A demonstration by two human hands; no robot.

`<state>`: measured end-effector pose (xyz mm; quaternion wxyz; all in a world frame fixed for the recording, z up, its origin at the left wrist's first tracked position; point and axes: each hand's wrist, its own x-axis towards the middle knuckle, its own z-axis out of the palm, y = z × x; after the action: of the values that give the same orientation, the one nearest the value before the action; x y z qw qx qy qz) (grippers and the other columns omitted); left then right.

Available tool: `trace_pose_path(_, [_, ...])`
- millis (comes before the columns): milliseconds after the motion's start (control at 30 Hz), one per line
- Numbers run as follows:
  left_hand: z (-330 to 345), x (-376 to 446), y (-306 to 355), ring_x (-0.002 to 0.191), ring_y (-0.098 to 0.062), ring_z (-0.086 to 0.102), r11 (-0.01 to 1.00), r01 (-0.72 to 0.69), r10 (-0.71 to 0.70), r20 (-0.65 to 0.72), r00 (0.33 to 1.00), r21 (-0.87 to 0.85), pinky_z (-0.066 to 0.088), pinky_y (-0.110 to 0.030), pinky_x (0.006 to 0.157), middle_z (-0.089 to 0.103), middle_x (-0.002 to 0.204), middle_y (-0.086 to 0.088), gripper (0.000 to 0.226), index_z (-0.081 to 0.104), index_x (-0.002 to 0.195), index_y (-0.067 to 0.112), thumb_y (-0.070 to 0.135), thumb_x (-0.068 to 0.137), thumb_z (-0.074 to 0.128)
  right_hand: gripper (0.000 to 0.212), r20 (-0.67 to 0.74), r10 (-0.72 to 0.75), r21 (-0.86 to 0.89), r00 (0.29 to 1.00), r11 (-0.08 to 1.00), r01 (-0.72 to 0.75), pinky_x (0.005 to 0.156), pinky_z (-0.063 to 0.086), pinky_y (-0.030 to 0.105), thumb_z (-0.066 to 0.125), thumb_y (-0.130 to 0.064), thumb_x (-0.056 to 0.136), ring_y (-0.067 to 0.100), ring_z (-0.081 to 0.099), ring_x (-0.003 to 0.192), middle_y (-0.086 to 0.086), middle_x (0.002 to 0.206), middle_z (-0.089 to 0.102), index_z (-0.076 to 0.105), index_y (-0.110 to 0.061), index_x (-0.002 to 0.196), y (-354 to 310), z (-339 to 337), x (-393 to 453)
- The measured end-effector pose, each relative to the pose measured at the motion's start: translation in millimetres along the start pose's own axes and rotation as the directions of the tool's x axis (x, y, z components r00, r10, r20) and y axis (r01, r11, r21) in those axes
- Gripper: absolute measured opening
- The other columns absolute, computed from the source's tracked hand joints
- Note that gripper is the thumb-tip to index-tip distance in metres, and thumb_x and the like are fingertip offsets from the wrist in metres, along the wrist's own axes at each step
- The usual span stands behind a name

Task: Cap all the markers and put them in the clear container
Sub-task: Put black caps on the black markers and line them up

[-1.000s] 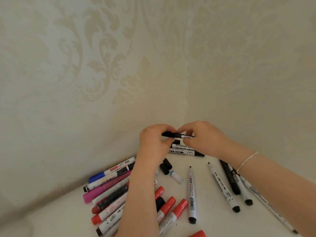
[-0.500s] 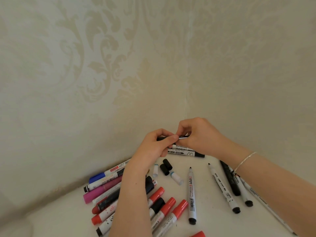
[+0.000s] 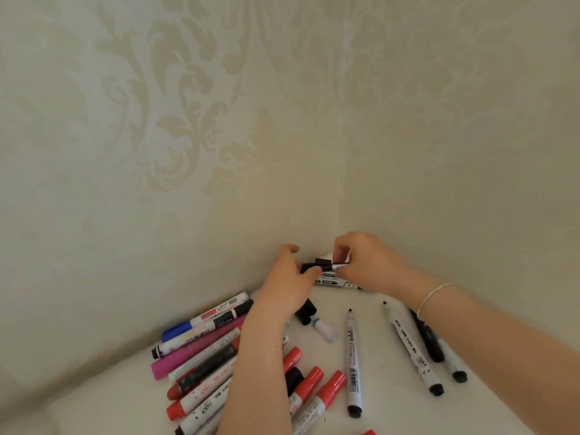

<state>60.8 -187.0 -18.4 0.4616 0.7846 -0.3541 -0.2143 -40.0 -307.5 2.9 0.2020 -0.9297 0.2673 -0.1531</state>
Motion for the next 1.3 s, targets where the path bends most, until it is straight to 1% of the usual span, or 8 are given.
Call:
trace_pose_path(267, [-11, -2, -12, 0.072, -0.007, 0.053, 0.980, 0.048, -0.059, 0.049, 0.997, 0.194, 0.039, -0.016, 0.057, 0.056, 0.085, 0.004, 0.013, 0.064, 0.095, 0.025, 0.014, 0.092, 0.057, 0.032, -0.086, 0.052, -0.204, 0.995, 0.977, -0.069, 0.089, 0.041, 0.034, 0.062, -0.028, 0.089, 0.025, 0.048, 0.107, 0.006, 0.109, 0.051, 0.062, -0.018, 0.119, 17, 15, 10])
trace_pose_path(400, [-7, -3, -10, 0.088, -0.011, 0.054, 0.971, 0.008, -0.039, 0.122, 0.992, 0.239, 0.040, -0.018, 0.068, 0.056, 0.094, 0.003, 0.012, 0.068, 0.096, 0.024, 0.016, 0.091, 0.060, 0.008, 0.001, 0.168, -0.390, 0.986, 0.908, -0.155, 0.066, 0.043, 0.030, 0.048, -0.019, 0.092, 0.023, 0.052, 0.080, 0.005, 0.095, 0.055, 0.049, -0.012, 0.097, -1, -8, 3])
trace_pose_path(600, [-7, -1, -8, 0.093, -0.016, 0.057, 0.957, 0.026, -0.069, 0.141, 0.988, 0.290, 0.043, -0.021, 0.074, 0.057, 0.098, 0.000, 0.011, 0.064, 0.096, 0.022, 0.014, 0.092, 0.058, 0.070, 0.485, 0.605, -0.718, 0.631, 0.687, -0.108, 0.066, 0.047, 0.031, 0.061, -0.024, 0.090, 0.017, 0.051, 0.055, 0.007, 0.078, 0.060, 0.023, -0.006, 0.147, -33, -28, -15])
trace_pose_path(767, [-11, 0, -9, 0.101, -0.019, 0.058, 0.944, 0.052, -0.083, 0.080, 0.993, 0.325, 0.046, -0.021, 0.073, 0.061, 0.121, -0.005, 0.038, 0.065, 0.112, 0.024, 0.001, 0.095, 0.040, 0.019, 0.568, 0.595, -0.746, 0.569, 0.664, 0.050, 0.058, 0.043, 0.023, 0.060, -0.022, 0.092, 0.012, 0.047, 0.054, 0.004, 0.105, 0.069, 0.055, -0.007, 0.103, -27, -14, -23])
trace_pose_path(900, [-10, -3, -11, 0.099, -0.020, 0.061, 0.949, 0.032, -0.074, 0.123, 0.990, 0.315, 0.051, -0.021, 0.069, 0.061, 0.126, -0.002, 0.036, 0.065, 0.120, 0.023, 0.005, 0.097, 0.043, 0.047, 0.539, 0.519, -0.551, 0.663, 0.813, -0.189, 0.059, 0.050, 0.024, 0.065, -0.012, 0.083, 0.012, 0.054, 0.052, 0.004, 0.066, 0.059, 0.048, -0.001, 0.125, -13, -16, -20])
trace_pose_path(1067, [-3, 0, -17, 0.089, -0.009, 0.059, 0.946, -0.024, -0.022, 0.138, 0.990, 0.323, 0.048, -0.022, 0.076, 0.067, 0.115, 0.003, 0.025, 0.070, 0.114, 0.019, 0.017, 0.089, 0.064, 0.017, 0.372, 0.245, -0.046, 0.895, 0.968, -0.246, 0.047, 0.043, 0.016, 0.069, -0.012, 0.078, 0.011, 0.052, 0.052, 0.000, 0.061, 0.059, 0.052, -0.009, 0.081, -10, -38, -6])
trace_pose_path(1200, [3, 1, -15, 0.088, -0.009, 0.059, 0.958, -0.012, -0.027, 0.132, 0.991, 0.285, 0.046, -0.019, 0.075, 0.065, 0.102, 0.003, 0.033, 0.067, 0.113, 0.018, 0.015, 0.081, 0.072, 0.022, 0.258, 0.197, 0.543, 0.946, 0.780, -0.310, 0.069, 0.059, 0.029, 0.064, 0.002, 0.083, 0.023, 0.072, 0.073, 0.008, 0.074, 0.061, 0.045, -0.009, 0.078, -11, -32, -7])
trace_pose_path(1300, [4, 2, -16, 0.094, -0.014, 0.062, 0.952, 0.010, -0.041, 0.095, 0.995, 0.307, 0.051, -0.030, 0.088, 0.064, 0.102, 0.003, 0.037, 0.064, 0.115, 0.019, 0.016, 0.079, 0.073, 0.017, 0.203, 0.232, 0.634, 0.951, 0.709, -0.308, 0.074, 0.060, 0.039, 0.062, 0.003, 0.084, 0.030, 0.072, 0.074, 0.015, 0.084, 0.062, 0.048, -0.007, 0.082, -13, -24, -10])
